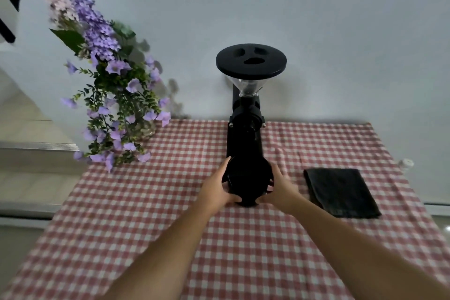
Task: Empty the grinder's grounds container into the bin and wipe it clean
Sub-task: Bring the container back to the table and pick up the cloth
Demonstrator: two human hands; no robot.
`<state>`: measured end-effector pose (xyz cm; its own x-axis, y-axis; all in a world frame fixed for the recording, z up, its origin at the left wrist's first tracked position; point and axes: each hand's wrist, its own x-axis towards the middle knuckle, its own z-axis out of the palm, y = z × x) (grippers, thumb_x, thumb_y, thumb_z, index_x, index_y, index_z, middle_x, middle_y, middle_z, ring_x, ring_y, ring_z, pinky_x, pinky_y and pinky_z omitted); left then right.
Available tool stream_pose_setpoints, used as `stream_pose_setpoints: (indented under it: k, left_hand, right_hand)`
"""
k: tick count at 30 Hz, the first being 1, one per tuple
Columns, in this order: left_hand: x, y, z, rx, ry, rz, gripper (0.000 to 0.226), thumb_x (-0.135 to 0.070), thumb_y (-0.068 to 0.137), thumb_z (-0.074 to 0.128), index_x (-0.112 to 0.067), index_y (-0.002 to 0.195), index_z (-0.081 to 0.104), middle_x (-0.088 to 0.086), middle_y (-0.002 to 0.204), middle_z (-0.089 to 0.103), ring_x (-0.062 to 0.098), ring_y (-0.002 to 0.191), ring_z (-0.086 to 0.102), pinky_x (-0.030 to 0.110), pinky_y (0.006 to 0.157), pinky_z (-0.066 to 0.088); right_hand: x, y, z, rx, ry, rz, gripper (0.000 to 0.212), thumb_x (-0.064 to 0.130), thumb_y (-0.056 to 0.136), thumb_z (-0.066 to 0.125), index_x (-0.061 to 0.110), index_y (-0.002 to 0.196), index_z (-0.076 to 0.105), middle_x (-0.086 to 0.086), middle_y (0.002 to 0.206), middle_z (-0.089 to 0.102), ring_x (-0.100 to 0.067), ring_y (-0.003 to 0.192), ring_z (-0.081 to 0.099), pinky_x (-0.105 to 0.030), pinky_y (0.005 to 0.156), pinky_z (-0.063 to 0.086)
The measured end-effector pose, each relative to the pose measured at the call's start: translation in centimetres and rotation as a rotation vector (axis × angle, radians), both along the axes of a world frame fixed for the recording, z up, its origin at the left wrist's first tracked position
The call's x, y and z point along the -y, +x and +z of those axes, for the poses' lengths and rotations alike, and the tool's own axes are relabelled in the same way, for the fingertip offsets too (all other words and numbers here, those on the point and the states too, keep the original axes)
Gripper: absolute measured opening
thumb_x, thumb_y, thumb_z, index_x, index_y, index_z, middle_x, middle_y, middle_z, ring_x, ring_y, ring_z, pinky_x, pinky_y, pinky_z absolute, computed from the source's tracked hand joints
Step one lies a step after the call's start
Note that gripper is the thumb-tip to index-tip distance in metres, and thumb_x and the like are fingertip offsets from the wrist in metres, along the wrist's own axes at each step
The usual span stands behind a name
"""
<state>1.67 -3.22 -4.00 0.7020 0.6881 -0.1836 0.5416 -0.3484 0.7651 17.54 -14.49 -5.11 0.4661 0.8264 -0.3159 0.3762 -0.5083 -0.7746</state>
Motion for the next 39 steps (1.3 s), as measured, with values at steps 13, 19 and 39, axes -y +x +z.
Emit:
stream_pose_setpoints:
  k: [13,19,39]
  left_hand:
    - [-0.2,0.7,-1.1,-0.089,0.098,-0.016,0.116,-0.031,0.070,0.087,-0.037,0.155,0.007,0.001,0.153,0.036,0.024,0.136,0.041,0.039,0.106,0.041]
    - [1.9,4.3,0.3,-0.131,0.573,-0.235,0.110,-0.055,0.072,0.076,-0.033,0.154,0.006,-0.001,0.163,0.008,0.021,0.149,0.006,0.039,0.118,0.001]
    - [14.7,20.4,-5.8,-0.257,0.082,-0.168,0.080,-0.035,0.088,0.070,-0.030,0.152,0.022,0.004,0.153,0.035,0.024,0.136,0.039,0.038,0.108,0.039]
  right_hand:
    - [0.0,0.4,-0.4,0.065,-0.087,0.047,0.107,0.016,0.074,0.077,0.032,0.146,-0.001,-0.008,0.137,0.049,-0.026,0.111,0.057,-0.042,0.088,0.054]
    - [3.2,4.3,0.5,0.057,-0.097,-0.055,0.103,0.013,0.074,0.077,0.035,0.146,0.006,-0.008,0.149,0.037,-0.026,0.127,0.046,-0.035,0.093,0.048]
    - [15.7,17.5,-3.8,0.108,-0.148,-0.460,0.064,0.021,0.082,0.067,0.027,0.137,0.033,-0.004,0.132,0.052,-0.022,0.113,0.054,-0.037,0.089,0.052]
